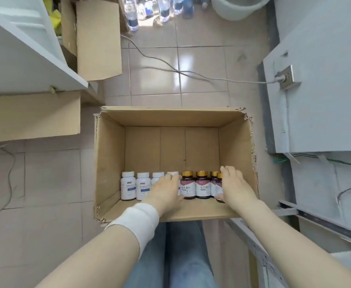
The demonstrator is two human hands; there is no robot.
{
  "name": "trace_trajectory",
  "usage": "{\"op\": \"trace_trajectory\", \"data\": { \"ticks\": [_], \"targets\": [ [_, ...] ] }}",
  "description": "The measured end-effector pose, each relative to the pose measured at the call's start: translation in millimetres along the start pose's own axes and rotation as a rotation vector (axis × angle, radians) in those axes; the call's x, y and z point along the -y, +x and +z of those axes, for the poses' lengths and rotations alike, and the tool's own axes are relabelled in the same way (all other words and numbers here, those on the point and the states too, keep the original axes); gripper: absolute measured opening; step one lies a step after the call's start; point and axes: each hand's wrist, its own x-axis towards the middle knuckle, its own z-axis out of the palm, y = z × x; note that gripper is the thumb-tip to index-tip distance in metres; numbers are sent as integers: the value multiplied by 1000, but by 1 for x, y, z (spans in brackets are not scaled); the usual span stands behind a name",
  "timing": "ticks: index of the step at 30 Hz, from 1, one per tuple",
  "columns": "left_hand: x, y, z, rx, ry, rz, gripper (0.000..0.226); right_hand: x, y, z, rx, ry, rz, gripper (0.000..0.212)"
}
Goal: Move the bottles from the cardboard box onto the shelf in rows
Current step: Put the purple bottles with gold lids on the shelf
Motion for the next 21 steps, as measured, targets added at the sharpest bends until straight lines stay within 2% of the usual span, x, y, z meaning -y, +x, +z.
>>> {"op": "trace_trajectory", "data": {
  "ticks": [2,5,10,12,17,21],
  "targets": [
    [2,35,9,-31,-11,3,59,-3,26,11,58,-139,-17,91],
    [4,75,24,7,45,30,62,-8,50,24,94,-398,-94,87],
    [8,100,34,74,81,14,67,-12,66,27,110,-376,-138,76],
    [7,104,32,86,52,-3,67,-14,68,27,131,-280,-158,74],
    [6,103,26,30,-120,6,60,-22,64,31,168,217,-125,82],
    [9,91,22,-32,-408,16,57,-24,58,34,103,451,-75,90]
  ]
}}
